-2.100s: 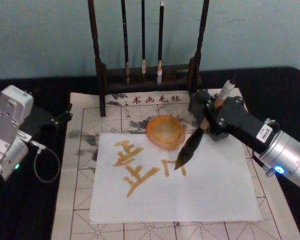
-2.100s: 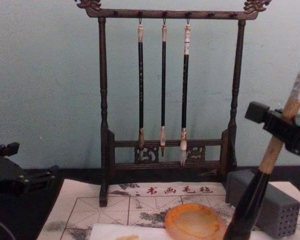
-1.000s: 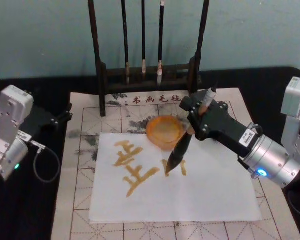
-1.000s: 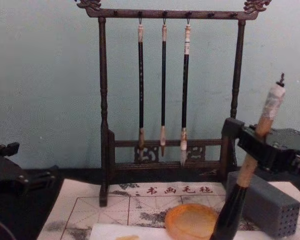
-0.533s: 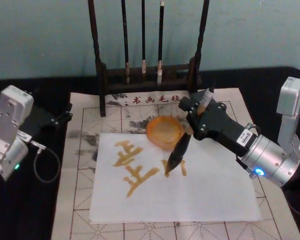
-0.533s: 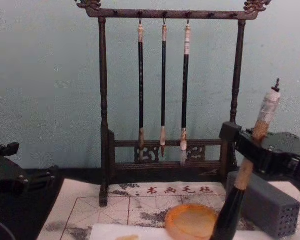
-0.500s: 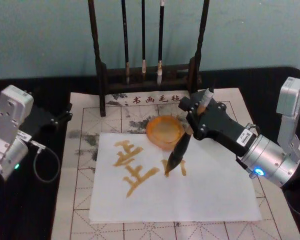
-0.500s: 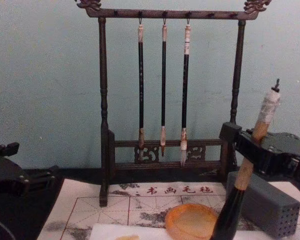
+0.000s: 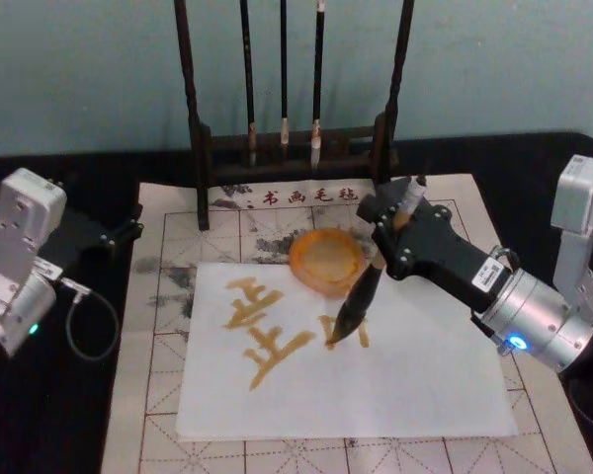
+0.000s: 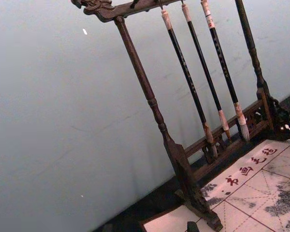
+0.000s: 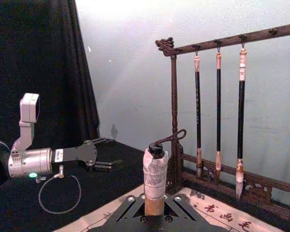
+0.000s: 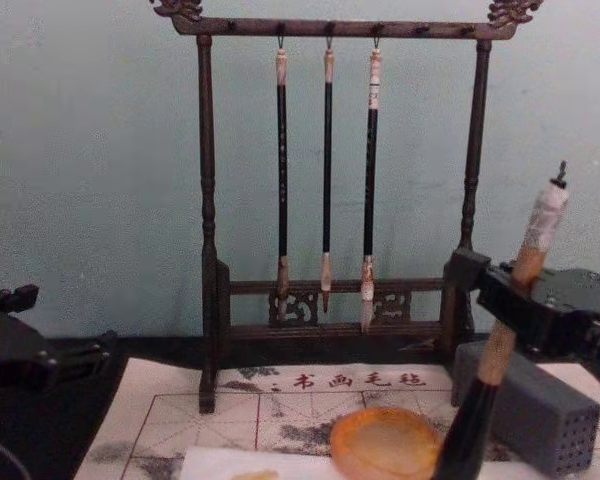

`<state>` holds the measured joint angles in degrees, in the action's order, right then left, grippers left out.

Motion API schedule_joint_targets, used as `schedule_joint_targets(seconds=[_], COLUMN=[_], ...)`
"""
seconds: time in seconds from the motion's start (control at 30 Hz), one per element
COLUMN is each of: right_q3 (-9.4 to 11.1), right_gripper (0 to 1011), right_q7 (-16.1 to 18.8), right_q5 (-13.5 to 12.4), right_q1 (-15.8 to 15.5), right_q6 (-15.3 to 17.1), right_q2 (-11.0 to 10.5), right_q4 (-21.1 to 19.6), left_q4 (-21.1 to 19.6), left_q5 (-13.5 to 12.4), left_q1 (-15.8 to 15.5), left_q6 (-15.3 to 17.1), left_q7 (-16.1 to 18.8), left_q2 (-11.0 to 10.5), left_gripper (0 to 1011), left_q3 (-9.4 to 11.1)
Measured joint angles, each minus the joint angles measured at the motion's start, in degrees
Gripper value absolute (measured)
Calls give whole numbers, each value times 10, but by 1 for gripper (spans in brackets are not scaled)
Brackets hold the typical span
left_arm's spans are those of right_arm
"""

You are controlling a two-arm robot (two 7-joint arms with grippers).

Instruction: Pick up the brush from the inkstone, write on the paper, then place the brush back to its original position.

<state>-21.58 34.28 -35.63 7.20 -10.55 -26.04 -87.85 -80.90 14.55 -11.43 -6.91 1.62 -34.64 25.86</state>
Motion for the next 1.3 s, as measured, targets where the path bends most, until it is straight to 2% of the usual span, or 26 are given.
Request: schedule_joint_targets(seconds=[0.63, 1.3], right_q3=[14, 26], right_gripper=[15, 15], right_q7=[0, -3], right_q5=[5, 7], right_q1=[-18, -24], right_q6=[-9, -12], right_q2=[-13, -18], right_q4=[-14, -16], left_q4=[0, 0], left_q5=[0, 0], left_q1=[0, 0], left_q6=[0, 0], left_q7=[0, 0], left_q2=[0, 0], left_gripper=[1001, 1001], left_q3=[0, 0])
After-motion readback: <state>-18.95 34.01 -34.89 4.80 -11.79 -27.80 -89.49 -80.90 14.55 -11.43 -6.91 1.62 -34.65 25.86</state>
